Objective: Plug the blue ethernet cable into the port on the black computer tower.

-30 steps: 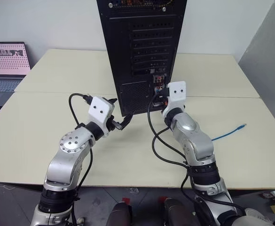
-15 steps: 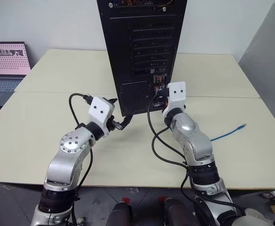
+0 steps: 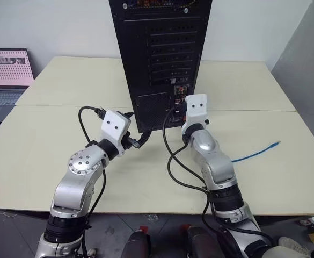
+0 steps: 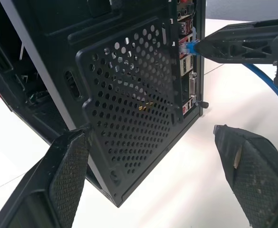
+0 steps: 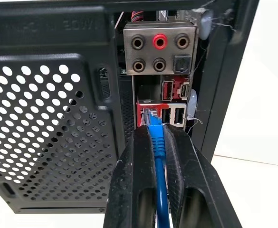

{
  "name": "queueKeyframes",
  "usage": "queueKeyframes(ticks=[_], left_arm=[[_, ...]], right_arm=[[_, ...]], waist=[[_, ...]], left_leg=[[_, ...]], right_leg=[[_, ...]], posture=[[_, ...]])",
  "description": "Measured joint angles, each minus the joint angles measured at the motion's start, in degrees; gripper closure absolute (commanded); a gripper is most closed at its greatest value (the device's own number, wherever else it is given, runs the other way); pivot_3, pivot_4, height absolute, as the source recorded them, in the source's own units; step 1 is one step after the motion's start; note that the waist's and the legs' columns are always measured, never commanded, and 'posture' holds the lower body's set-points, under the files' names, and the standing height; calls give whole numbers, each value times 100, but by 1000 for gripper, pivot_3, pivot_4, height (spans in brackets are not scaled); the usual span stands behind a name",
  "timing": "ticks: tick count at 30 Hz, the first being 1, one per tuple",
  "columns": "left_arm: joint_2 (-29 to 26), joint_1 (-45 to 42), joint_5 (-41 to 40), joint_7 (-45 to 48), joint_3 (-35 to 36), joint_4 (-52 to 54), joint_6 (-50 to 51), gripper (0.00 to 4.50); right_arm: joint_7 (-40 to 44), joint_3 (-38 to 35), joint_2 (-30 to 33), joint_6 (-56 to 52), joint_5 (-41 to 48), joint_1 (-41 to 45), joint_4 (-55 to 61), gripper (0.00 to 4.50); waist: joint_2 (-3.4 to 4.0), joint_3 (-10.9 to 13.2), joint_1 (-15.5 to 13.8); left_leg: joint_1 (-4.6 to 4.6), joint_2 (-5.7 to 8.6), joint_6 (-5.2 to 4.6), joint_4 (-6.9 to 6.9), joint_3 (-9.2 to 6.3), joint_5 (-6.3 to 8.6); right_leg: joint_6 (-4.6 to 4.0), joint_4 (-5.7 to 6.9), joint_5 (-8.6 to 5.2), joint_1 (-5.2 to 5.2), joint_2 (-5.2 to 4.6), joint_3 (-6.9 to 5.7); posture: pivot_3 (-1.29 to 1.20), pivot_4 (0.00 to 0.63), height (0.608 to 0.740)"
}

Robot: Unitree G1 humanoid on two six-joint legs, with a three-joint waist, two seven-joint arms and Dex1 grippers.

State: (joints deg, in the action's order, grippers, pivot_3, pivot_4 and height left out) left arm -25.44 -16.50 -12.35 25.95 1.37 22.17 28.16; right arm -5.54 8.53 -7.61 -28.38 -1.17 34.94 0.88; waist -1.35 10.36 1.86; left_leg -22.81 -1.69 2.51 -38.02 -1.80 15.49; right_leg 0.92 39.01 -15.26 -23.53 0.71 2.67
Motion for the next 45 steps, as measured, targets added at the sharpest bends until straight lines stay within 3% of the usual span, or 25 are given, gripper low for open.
queueKeyframes(ticks=[45], left_arm=[[0,22,-10,-277,11,68,149,226]], right_arm=[[-31,209,-7,903,75,336,-1036,4489]], waist=[[0,0,156]], left_leg=[[21,-10,0,3,15,-1]], right_leg=[[-5,6,3,0,11,20]], posture=[[0,150,740]])
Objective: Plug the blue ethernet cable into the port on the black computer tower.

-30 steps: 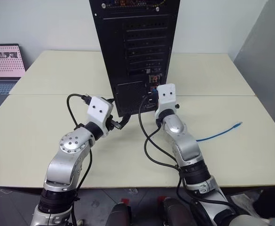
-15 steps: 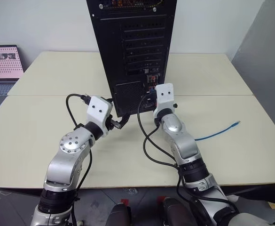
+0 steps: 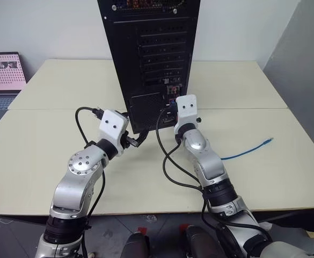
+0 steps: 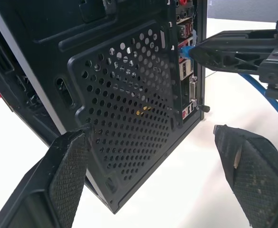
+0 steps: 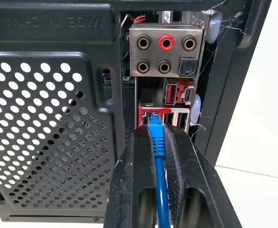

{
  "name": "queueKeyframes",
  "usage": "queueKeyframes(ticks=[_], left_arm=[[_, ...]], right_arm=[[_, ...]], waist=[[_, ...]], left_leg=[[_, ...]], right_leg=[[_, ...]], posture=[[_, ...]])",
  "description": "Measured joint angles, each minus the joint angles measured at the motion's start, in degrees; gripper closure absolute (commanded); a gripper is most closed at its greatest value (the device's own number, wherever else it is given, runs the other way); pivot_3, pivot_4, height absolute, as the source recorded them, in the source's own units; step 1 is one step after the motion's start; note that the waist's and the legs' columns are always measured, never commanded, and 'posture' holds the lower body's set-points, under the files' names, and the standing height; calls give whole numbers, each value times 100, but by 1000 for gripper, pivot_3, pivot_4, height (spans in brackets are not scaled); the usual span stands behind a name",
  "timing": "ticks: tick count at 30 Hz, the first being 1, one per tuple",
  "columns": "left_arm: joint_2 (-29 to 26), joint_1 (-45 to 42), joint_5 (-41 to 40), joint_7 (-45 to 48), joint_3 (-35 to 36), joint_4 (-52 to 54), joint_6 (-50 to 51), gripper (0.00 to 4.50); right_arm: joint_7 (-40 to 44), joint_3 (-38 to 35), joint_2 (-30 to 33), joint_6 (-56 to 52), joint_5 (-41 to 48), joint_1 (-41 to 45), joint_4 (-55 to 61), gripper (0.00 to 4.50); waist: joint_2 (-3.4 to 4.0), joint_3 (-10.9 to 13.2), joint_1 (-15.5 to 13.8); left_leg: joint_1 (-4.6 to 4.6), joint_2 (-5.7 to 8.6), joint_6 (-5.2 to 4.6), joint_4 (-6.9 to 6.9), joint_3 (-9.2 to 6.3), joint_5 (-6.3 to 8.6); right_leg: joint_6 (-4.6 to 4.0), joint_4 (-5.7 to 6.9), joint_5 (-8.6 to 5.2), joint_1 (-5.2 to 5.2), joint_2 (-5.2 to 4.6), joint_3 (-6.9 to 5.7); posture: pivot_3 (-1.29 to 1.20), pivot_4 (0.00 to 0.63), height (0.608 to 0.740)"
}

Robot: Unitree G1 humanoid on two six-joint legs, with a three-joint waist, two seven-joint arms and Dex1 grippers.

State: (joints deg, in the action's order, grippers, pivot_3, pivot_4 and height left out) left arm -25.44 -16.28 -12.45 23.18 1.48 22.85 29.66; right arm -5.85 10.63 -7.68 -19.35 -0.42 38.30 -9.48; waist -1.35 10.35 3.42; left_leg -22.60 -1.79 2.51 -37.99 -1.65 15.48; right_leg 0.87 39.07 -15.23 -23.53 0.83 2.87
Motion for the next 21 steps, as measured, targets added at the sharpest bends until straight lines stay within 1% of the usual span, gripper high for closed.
queueKeyframes(ticks=[8,10,11,15,21], left_arm=[[-1,0,2,5,-3,0,0,226],[-1,0,4,6,-3,0,-1,226],[-2,2,7,7,-3,0,-4,226],[-9,35,26,17,-3,-20,-37,226],[-56,17,132,22,0,-74,-134,226]], right_arm=[[64,-2,3,11,7,37,-66,4489],[91,-3,4,10,11,38,-65,3789],[122,-7,4,7,17,37,-63,3738],[326,-1,9,-169,91,37,-185,2995],[586,24,30,-359,120,-46,-1,1701]], waist=[[0,0,19],[0,0,24],[0,0,27],[1,1,20],[1,1,-26]], left_leg=[[5,-3,0,0,5,0],[5,-3,0,0,5,0],[5,-3,0,1,5,0],[-15,-1,0,5,1,0],[-35,0,1,8,1,1]], right_leg=[[0,1,0,0,4,6],[0,1,0,0,4,7],[0,1,0,0,4,7],[-1,-1,0,-14,4,1],[-1,-6,1,-29,-9,0]], posture=[[0,150,740],[0,150,740],[0,150,740],[0,150,740],[0,150,740]])
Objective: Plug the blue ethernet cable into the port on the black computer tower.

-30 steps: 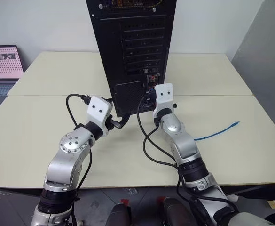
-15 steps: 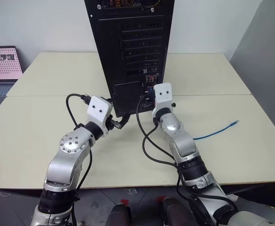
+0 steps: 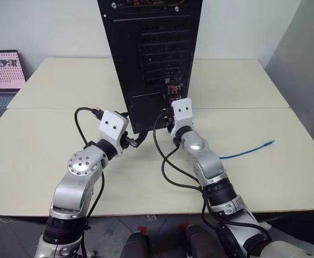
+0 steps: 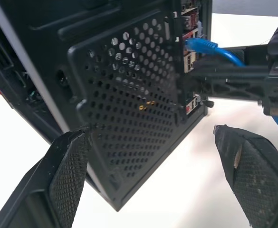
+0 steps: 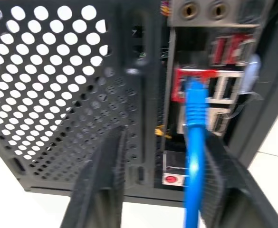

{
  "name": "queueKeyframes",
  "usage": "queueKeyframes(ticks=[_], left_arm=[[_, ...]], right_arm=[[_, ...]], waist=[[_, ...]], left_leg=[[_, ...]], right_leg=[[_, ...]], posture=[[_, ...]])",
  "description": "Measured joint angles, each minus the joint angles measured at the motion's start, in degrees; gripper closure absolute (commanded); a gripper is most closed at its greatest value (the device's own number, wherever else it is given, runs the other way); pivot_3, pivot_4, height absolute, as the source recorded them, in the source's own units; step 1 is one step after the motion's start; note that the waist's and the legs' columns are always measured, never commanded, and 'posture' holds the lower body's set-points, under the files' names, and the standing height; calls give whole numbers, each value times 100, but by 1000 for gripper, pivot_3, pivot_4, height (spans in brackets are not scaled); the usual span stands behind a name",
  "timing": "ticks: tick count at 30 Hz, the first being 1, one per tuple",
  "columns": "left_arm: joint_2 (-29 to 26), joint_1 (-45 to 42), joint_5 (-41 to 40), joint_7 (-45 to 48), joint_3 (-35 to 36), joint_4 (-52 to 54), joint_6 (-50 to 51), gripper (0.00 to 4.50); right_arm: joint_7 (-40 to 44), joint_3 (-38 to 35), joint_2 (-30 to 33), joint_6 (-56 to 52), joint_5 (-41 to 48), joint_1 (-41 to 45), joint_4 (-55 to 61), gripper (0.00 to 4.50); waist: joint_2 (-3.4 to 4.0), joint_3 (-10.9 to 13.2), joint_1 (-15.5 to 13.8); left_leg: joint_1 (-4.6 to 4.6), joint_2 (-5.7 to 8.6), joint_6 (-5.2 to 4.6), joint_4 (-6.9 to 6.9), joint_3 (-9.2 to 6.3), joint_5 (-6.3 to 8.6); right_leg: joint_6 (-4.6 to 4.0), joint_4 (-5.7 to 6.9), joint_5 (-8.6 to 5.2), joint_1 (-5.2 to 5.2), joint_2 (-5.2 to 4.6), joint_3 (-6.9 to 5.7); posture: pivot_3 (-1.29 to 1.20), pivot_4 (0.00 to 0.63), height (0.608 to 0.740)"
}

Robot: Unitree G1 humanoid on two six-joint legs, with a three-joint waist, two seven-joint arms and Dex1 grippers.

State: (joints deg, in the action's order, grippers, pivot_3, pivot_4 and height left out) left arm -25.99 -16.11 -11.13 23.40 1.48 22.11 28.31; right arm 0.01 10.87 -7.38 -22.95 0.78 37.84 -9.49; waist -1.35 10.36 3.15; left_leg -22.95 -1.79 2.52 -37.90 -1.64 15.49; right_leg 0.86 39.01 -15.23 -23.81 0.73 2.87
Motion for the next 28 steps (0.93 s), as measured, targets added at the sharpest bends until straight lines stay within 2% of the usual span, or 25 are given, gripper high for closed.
queueKeyframes(ticks=[6,8,14,18,23,28], left_arm=[[-153,-35,27,27,36,-53,131,226],[-304,-48,20,125,40,-79,266,226],[-632,-3,-217,593,154,-164,461,226],[-884,115,-420,983,319,-170,392,226],[-1111,137,-749,1448,606,-175,365,226],[-1401,227,-1187,1919,974,-155,378,226]], right_arm=[[549,108,517,-421,55,-431,1022,410],[1122,160,1051,-773,281,-688,1761,73],[2480,-199,2260,-1000,994,-980,2790,33],[3365,-734,3008,-876,1569,-1169,2942,33],[4105,-1248,3525,-970,2347,-1205,3058,33],[4405,-1583,3930,-1158,2789,-1201,3080,33]], waist=[[0,0,-28],[0,0,-41],[-2,2,-63],[-1,3,-79],[-2,4,-78],[-3,6,-85]], left_leg=[[-1,5,-1,-3,1,0],[-1,8,0,-2,-5,0],[1,12,-1,-3,-8,0],[2,11,-1,-3,-7,0],[4,11,-1,-3,-4,0],[3,10,-1,-4,-3,0]], right_leg=[[2,-1,-1,3,-8,1],[2,-2,-1,5,-6,-9],[3,-4,-2,8,7,-16],[2,-4,-2,8,10,-16],[2,-4,-3,9,14,-14],[1,-5,-3,9,11,-13]], posture=[[0,150,740],[0,150,740],[0,150,740],[0,150,740],[0,150,740],[0,150,740]])
